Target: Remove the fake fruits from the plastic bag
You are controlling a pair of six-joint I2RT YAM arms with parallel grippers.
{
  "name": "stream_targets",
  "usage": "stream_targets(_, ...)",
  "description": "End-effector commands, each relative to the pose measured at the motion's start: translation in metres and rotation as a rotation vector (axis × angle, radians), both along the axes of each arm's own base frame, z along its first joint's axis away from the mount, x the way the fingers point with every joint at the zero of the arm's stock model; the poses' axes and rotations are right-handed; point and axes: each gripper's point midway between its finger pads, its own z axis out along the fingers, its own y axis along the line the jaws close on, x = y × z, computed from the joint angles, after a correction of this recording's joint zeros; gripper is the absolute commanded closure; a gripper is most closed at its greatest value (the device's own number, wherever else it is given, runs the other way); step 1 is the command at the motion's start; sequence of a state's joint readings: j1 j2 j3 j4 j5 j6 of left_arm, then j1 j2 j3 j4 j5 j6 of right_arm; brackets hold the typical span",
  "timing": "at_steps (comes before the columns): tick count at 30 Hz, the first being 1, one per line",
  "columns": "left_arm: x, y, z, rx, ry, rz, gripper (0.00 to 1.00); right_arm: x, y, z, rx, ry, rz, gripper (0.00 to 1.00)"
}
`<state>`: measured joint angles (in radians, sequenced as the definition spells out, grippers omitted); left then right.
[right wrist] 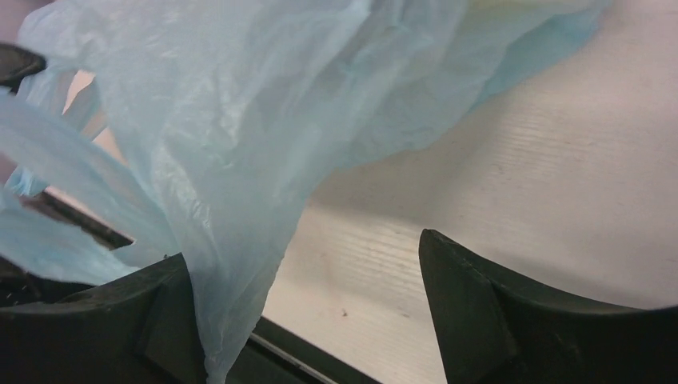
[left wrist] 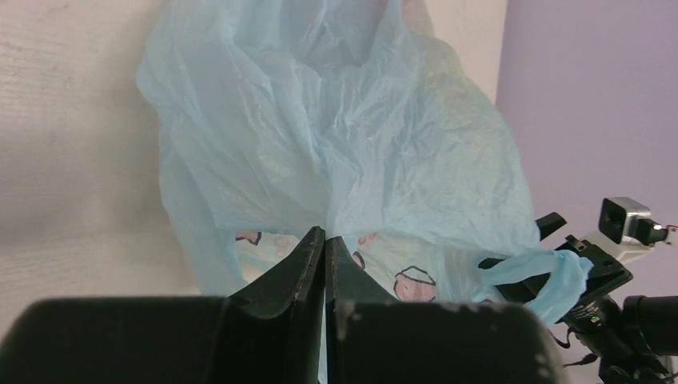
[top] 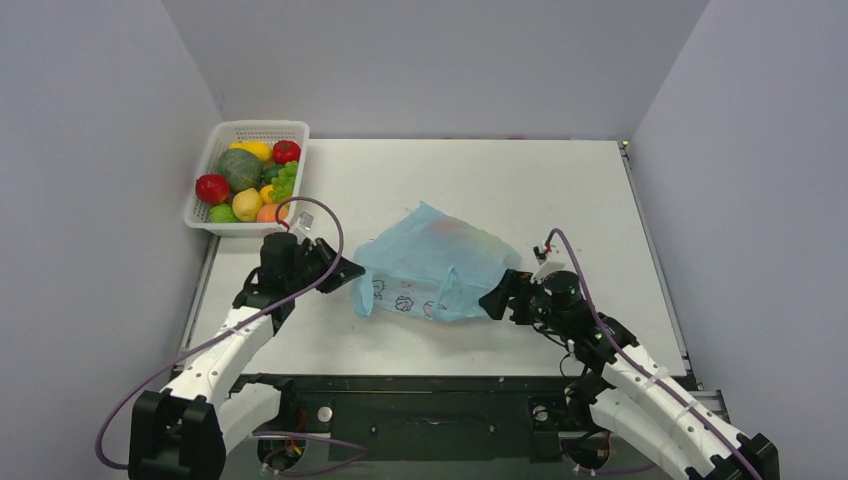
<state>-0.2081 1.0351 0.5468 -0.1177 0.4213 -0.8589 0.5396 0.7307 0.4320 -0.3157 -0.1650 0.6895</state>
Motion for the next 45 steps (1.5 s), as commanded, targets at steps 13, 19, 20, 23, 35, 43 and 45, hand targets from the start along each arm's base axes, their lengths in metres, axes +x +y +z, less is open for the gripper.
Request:
stream_targets(13, 0.001, -0.014, 0.081, -0.166, -0.219, -0.04, 1.0, -0.007, 0.074, 0.022, 0.19, -0.033, 0.055, 0.14)
stream_targets(19, 0.007, -0.009, 0.107, -0.132, -0.248, -0.017, 1.0, 0.001, 0.044, -0.028, -0.053, -0.085, -0.058, 0.41)
stream_targets(20, 0.008, -0.008, 0.109, -0.111, -0.257, -0.017, 1.0, 0.004, 0.034, -0.035, -0.127, -0.091, -0.073, 0.46)
stream_targets(23, 0.016, 0.003, 0.127, -0.033, -0.278, 0.02, 1.0, 0.004, 0.023, -0.034, -0.239, -0.127, -0.085, 0.86)
stream_targets(35, 0.02, 0.024, 0.12, 0.222, -0.211, -0.051, 0.52, -0.002, 0.053, 0.046, -0.188, -0.305, 0.106, 1.0)
stream_targets(43, -0.054, 0.003, 0.193, 0.024, -0.408, -0.179, 0.32, 0.008, 0.067, 0.064, -0.057, -0.268, 0.156, 1.0)
stream_targets(45, -0.071, -0.01, 0.196, -0.077, -0.406, -0.232, 0.35, 0.009, 0.07, 0.066, -0.038, -0.261, 0.172, 1.0)
